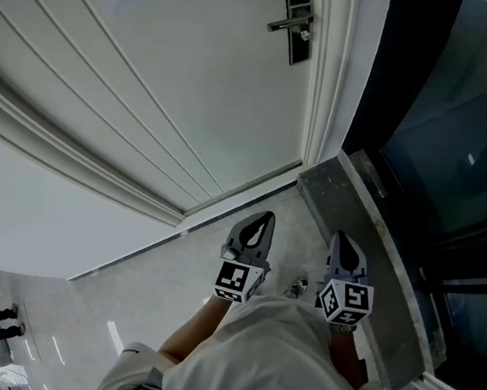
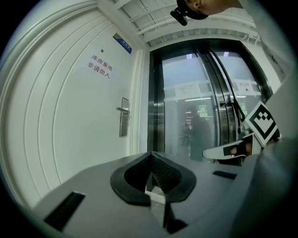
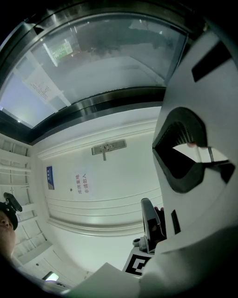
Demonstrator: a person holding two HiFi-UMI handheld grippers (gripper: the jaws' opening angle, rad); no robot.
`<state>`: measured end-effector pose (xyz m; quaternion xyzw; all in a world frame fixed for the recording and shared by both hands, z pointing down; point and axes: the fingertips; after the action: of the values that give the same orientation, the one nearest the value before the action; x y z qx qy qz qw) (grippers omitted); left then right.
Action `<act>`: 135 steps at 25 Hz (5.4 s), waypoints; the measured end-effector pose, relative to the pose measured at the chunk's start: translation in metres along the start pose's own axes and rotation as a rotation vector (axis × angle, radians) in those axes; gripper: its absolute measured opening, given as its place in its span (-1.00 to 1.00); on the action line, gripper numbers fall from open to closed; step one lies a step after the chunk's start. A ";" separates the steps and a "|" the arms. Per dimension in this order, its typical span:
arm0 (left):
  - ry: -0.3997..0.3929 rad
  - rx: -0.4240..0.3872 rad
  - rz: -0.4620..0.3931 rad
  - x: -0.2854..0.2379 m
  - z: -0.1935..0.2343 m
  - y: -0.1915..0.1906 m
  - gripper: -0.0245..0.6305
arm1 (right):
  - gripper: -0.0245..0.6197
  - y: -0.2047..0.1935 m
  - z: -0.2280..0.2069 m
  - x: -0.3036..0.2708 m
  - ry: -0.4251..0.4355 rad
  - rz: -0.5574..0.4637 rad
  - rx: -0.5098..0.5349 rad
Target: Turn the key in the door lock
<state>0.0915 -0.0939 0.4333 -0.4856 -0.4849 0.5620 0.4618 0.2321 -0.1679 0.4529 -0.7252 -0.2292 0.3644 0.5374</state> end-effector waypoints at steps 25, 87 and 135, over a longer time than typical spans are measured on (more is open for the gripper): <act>0.148 0.056 -0.005 -0.092 0.031 -0.011 -0.90 | -0.95 0.024 -0.056 -0.080 0.082 0.013 0.094; 0.206 -0.057 -0.136 -0.242 0.243 0.108 -0.90 | -0.70 0.239 0.087 -0.435 0.022 -0.362 1.470; 0.259 -0.042 -0.110 -0.236 0.248 0.099 -0.90 | -0.89 0.254 0.102 -0.467 -0.042 -0.368 1.109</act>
<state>-0.1361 -0.3616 0.3724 -0.5365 -0.4587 0.4581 0.5403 -0.1562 -0.5239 0.3286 -0.2762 -0.1370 0.3450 0.8865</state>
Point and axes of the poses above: the fingertips, and each gripper's own axes: x backward along the fingers, z to its left, y out of its top, and after that the axes turned 11 degrees about -y, right-handed
